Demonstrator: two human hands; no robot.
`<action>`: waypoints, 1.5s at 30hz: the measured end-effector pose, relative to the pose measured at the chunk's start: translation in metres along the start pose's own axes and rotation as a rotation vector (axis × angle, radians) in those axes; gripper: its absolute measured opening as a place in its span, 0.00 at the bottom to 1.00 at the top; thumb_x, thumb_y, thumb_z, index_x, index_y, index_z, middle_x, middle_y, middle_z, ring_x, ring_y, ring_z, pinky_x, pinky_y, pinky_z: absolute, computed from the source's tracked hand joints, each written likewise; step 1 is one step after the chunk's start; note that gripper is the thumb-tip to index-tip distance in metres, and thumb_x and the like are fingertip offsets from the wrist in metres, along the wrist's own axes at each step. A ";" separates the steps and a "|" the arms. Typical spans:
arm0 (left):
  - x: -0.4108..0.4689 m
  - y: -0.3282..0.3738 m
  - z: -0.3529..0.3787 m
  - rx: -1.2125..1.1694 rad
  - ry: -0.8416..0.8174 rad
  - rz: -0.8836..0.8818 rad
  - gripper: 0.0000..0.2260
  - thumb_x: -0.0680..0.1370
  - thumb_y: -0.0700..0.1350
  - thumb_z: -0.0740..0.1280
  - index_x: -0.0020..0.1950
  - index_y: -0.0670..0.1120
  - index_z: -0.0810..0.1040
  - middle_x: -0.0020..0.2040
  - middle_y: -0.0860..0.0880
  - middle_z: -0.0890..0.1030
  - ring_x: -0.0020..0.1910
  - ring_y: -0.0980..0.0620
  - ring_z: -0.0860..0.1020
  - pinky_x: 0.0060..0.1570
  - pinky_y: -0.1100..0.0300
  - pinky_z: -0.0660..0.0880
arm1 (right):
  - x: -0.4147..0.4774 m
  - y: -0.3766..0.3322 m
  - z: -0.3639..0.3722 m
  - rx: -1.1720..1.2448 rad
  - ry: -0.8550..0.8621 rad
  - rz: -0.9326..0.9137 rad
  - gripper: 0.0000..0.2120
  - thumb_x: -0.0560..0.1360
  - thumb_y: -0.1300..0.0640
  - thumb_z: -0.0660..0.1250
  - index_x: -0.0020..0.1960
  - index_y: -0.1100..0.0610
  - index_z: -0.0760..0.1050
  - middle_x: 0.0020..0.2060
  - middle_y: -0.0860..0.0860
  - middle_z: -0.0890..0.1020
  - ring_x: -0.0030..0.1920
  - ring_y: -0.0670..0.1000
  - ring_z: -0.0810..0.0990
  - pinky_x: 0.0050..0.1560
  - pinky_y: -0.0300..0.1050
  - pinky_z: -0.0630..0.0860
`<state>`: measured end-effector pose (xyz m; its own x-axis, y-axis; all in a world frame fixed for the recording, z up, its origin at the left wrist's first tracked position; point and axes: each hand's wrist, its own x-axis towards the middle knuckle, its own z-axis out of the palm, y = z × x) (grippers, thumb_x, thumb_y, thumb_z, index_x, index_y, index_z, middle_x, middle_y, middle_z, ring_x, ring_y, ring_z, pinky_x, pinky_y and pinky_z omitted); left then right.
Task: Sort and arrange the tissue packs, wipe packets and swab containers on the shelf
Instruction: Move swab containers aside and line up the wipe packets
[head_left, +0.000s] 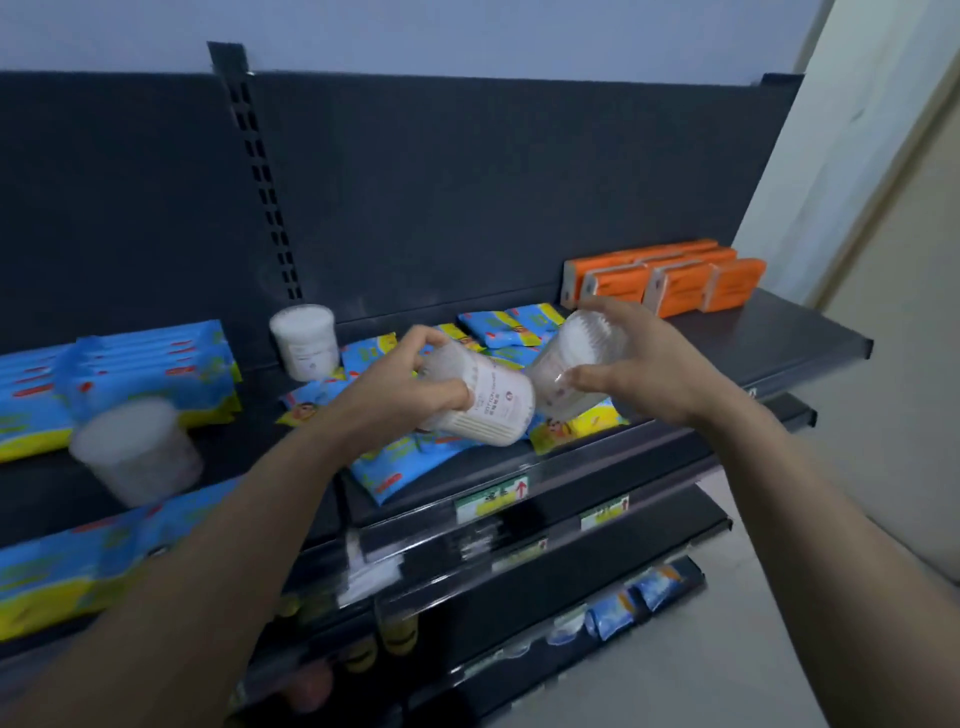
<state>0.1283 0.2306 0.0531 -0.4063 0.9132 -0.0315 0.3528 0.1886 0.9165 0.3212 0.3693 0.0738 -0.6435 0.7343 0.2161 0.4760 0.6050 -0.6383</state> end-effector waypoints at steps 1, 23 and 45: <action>0.004 0.002 0.008 0.011 0.007 -0.015 0.22 0.61 0.48 0.67 0.54 0.53 0.71 0.45 0.54 0.72 0.37 0.54 0.74 0.34 0.61 0.73 | 0.004 0.009 -0.004 0.000 -0.012 -0.004 0.34 0.67 0.55 0.75 0.70 0.49 0.66 0.66 0.50 0.70 0.62 0.50 0.70 0.55 0.40 0.66; 0.035 -0.014 -0.024 0.259 0.006 -0.088 0.26 0.59 0.50 0.66 0.57 0.59 0.68 0.51 0.55 0.72 0.47 0.52 0.76 0.43 0.58 0.74 | 0.079 0.021 0.044 0.078 -0.491 0.124 0.24 0.69 0.54 0.71 0.62 0.45 0.67 0.53 0.51 0.75 0.44 0.53 0.79 0.43 0.52 0.81; 0.103 0.016 0.066 0.454 -0.217 -0.095 0.33 0.63 0.47 0.69 0.65 0.66 0.65 0.63 0.55 0.65 0.60 0.54 0.69 0.58 0.57 0.71 | 0.117 0.092 -0.012 -0.293 -0.666 0.021 0.35 0.66 0.62 0.70 0.67 0.39 0.66 0.66 0.48 0.65 0.62 0.53 0.72 0.56 0.46 0.74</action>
<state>0.1481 0.3515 0.0381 -0.2869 0.9293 -0.2324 0.6733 0.3682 0.6412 0.2973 0.5145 0.0489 -0.8164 0.4602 -0.3490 0.5733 0.7190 -0.3929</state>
